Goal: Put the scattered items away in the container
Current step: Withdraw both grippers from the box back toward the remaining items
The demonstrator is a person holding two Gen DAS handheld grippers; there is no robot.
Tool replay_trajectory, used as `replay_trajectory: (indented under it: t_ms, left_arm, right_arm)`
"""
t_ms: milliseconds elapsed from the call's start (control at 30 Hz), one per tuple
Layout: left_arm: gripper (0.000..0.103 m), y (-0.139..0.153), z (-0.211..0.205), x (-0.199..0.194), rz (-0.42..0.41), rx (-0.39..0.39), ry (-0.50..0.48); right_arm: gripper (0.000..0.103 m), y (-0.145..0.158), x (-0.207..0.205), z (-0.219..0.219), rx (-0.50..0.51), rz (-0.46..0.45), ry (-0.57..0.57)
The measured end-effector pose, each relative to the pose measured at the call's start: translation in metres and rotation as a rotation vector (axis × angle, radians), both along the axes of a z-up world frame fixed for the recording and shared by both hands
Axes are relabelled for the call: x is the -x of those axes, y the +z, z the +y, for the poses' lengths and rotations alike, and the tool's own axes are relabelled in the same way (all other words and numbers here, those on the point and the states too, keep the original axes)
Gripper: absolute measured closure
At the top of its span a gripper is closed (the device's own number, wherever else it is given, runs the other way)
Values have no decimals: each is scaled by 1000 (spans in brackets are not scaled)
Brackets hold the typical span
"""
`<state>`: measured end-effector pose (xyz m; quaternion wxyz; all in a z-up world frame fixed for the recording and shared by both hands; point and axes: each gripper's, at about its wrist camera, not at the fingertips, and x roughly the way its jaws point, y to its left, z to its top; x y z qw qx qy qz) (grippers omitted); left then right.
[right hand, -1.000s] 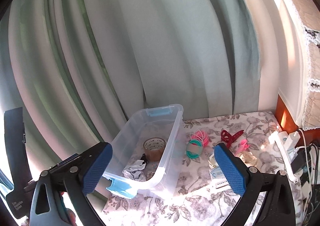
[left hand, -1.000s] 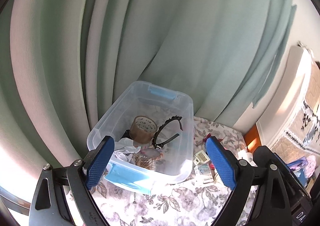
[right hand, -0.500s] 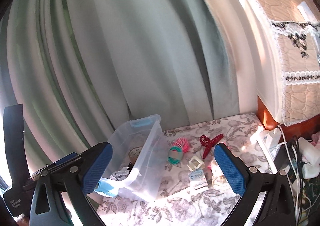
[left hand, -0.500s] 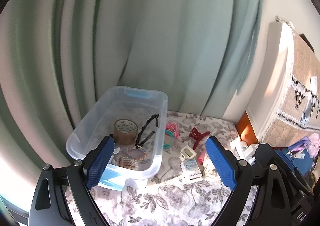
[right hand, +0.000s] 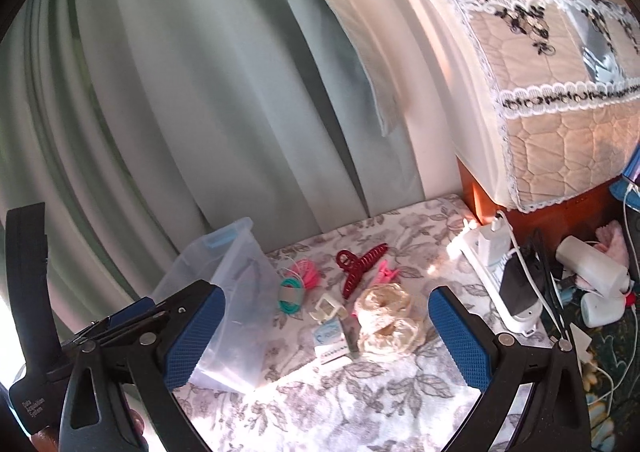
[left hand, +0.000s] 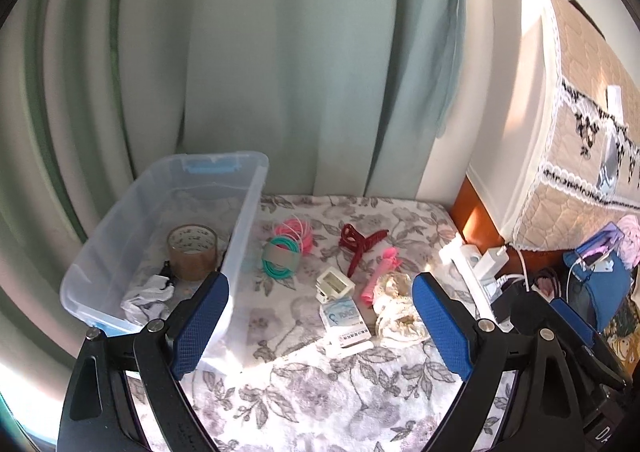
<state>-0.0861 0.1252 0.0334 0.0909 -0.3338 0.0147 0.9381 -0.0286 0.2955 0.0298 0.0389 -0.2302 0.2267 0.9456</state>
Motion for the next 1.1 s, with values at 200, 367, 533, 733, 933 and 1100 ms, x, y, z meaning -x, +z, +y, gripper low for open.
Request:
replay_trajectory:
  t_ms: [200,367,533,733,933,1100]
  left_arm:
    - [10,-29,17,16,-43,16,-10]
    - [10,-51,25,30,-74,10,-20]
    - [10,-75,27,45,-122,-2,-33]
    - [10,-104,28,60,-199,-26,-38]
    - [10,-132,26,75,-289,-33,-26]
    - [10,-155,19,90,-385,-79,1]
  right_arm:
    - [0,-29,11,14,-1,-68,-30]
    - [0,-49,23,23,4,-115,-39]
    - [0,-70,38,29,19,-173,-37]
    - [0,-94,51,31,25,-234,-35]
    - [0,-116,65,33,33,-301,-29]
    - [0,-129,76,33,57,-331,-3]
